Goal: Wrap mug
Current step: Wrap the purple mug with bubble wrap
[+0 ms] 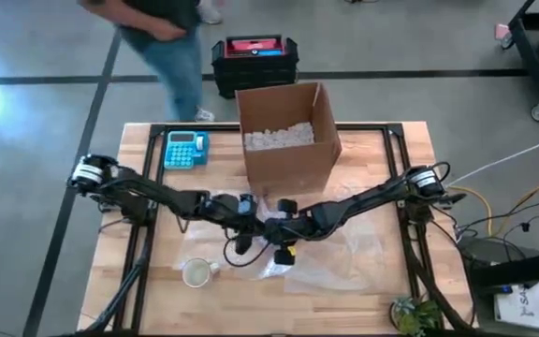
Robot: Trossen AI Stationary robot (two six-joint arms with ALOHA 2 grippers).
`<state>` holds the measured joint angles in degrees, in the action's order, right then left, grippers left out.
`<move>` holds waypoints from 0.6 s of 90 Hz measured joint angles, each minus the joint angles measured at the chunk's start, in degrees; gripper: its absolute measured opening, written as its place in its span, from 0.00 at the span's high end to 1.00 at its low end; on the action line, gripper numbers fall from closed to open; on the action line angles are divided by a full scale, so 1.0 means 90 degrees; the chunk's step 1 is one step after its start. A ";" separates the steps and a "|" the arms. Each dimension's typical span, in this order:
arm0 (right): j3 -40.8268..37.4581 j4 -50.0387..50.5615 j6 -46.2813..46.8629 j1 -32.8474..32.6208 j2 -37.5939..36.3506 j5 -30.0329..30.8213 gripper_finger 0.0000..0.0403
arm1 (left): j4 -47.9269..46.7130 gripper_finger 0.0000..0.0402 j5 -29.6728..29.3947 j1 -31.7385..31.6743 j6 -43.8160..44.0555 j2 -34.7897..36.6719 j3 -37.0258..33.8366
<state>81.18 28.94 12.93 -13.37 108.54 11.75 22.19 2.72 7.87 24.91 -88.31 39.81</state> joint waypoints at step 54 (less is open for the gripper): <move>0.1092 0.1261 -0.0231 -0.0010 0.0391 -0.0018 1.00 | -0.0179 0.95 -0.0025 -0.0003 -0.0168 0.0132 -0.0019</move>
<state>91.01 40.28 10.85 -13.45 112.06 11.59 20.58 2.50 7.84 23.40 -87.12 39.64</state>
